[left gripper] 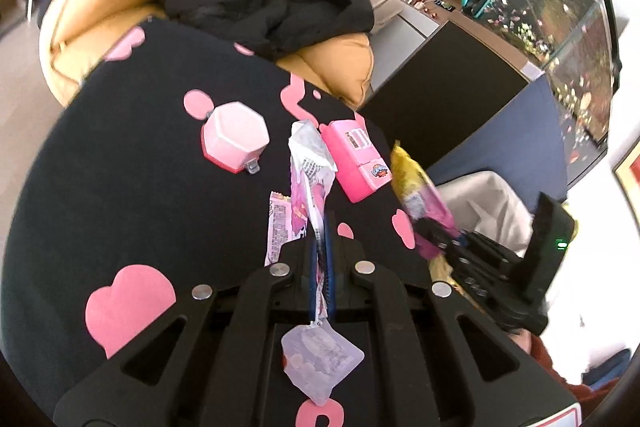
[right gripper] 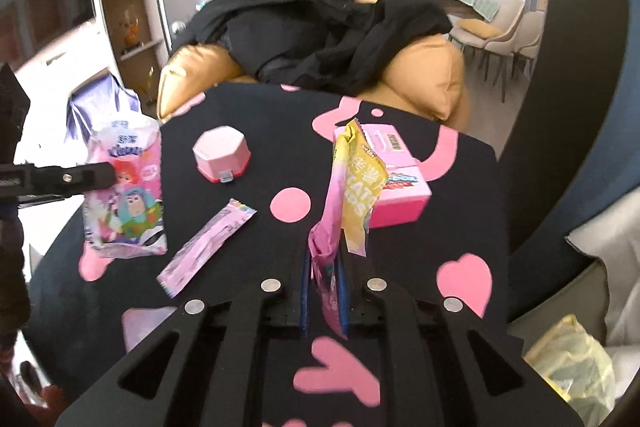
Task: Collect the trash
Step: 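Grasp the pink and clear wrappers with the left gripper while the right grasps the yellow-pink bag, then carry the pink wrappers with the left gripper while the right carries the yellow-pink bag to the bin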
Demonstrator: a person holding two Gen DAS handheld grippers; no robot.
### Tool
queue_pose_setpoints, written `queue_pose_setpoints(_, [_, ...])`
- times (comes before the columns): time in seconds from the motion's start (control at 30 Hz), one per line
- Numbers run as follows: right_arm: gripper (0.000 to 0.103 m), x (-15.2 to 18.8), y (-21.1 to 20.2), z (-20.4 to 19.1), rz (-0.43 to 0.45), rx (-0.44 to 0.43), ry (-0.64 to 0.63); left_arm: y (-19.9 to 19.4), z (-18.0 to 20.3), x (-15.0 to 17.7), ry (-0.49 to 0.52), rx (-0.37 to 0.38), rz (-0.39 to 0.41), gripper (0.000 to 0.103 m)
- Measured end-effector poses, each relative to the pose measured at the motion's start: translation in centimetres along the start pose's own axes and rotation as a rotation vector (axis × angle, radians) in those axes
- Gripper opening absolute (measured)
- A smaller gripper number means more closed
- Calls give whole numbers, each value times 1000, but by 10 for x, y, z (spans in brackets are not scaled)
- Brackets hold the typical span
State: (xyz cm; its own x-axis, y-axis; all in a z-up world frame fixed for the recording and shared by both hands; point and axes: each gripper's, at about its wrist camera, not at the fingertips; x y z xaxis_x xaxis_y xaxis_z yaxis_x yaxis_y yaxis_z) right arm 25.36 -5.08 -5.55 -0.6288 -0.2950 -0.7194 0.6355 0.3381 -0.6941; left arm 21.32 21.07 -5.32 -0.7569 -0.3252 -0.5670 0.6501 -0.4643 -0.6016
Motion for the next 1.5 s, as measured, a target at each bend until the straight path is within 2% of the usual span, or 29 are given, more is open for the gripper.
queue_pose_setpoints(0.1, [12,10,-26,4,36,-5,15,-10,19,12,41,-28,44,3])
queue_pose_setpoints(0.47, [12,54,-130,28,140,56,-13,-34,100,47,141,17,56,3])
queue_pose_setpoints(0.7, [12,81,-184,69,214,120,41,-22,177,68,278,60,39,3])
queue_pose_setpoints(0.83, [12,97,-203,90,227,162,57,-10,219,82,365,81,12,3])
queue_pose_setpoints(0.97, [12,119,-221,115,235,216,94,12,252,97,421,122,-56,3])
queue_pose_setpoints(1.17, [12,146,-242,159,245,283,179,61,290,112,441,170,-173,3])
queue_pose_setpoints(1.33, [12,160,-249,177,243,324,202,104,320,127,467,206,-265,3])
queue_pose_setpoints(1.5, [12,168,-252,187,252,344,219,139,335,142,472,210,-362,3])
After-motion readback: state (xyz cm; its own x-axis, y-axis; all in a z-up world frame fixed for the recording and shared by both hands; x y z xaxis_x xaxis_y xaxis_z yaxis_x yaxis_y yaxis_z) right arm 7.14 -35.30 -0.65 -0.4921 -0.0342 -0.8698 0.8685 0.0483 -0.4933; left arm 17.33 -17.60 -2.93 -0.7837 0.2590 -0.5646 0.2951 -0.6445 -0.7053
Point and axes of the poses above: each gripper's, at about its wrist camera, not at the fingertips, and y roughly the way its jaws point, z to its right, x to its underside, and after that the axes turned 2 degrees about -y, right-handed
